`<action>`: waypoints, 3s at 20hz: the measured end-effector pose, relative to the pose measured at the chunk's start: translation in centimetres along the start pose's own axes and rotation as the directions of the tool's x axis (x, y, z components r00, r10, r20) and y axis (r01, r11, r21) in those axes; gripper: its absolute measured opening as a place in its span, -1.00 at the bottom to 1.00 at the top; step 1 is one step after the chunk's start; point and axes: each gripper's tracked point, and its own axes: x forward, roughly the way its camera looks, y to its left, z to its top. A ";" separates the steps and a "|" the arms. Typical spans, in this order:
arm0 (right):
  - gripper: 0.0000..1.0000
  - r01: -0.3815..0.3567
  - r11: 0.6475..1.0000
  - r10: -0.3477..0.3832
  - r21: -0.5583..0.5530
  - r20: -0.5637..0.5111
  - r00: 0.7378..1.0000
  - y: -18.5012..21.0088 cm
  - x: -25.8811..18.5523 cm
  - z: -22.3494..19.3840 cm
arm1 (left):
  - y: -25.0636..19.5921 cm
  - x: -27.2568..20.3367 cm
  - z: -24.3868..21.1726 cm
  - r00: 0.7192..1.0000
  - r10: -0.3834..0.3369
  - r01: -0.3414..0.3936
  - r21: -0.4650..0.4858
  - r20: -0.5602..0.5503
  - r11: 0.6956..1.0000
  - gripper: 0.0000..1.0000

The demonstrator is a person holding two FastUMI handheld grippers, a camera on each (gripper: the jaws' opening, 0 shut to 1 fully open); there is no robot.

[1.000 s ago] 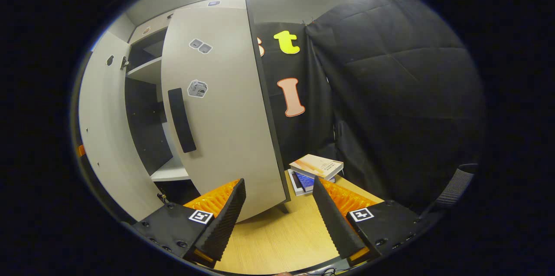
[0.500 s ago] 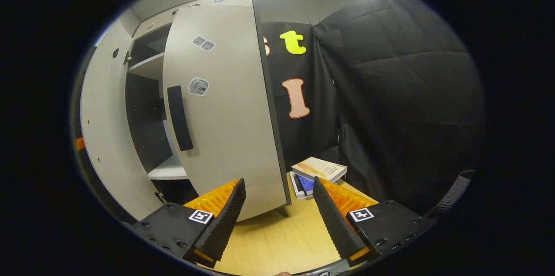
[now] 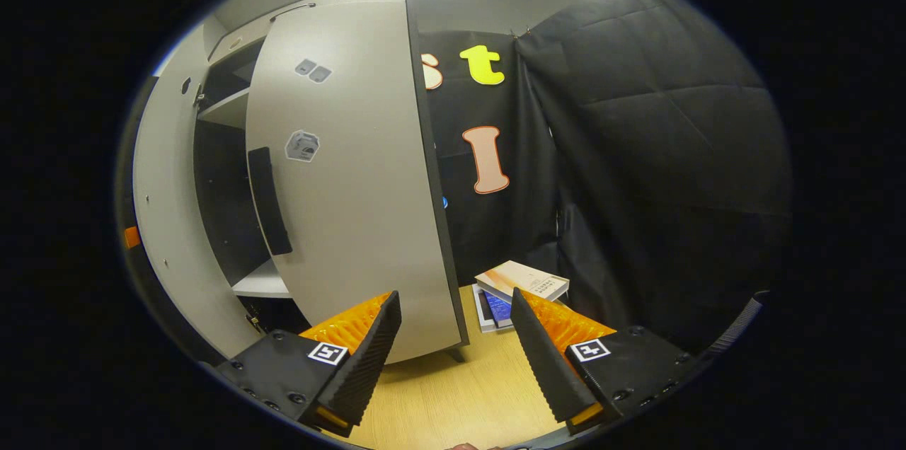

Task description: Grab one shoe with the right hand and put it into the shoe cabinet, grab the other shoe with the left hand and put it into the shoe cabinet; then close the right door with the right hand and the left door with the left hand.

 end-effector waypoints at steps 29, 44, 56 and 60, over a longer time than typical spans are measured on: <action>0.96 -0.159 0.986 0.162 -0.045 0.070 0.984 -2.4 1.1 3.5 | -8.3 -6.0 1.5 0.998 0.023 -0.024 0.018 0.054 1.000 0.89; 0.96 -0.086 0.993 0.094 -0.076 0.101 0.990 3.0 -5.1 2.6 | -3.8 -11.7 -1.2 0.981 -0.148 0.159 -0.089 0.123 0.983 0.87; 0.96 -0.065 0.993 0.071 -0.094 0.063 0.995 4.7 -6.7 -1.0 | -0.8 -13.9 -7.6 0.991 -0.125 0.129 -0.116 0.039 0.985 0.90; 0.96 -0.083 0.992 0.089 -0.099 0.052 0.995 6.0 -6.3 -1.1 | -0.6 -14.3 -8.8 0.994 -0.107 0.108 -0.098 0.025 0.989 0.90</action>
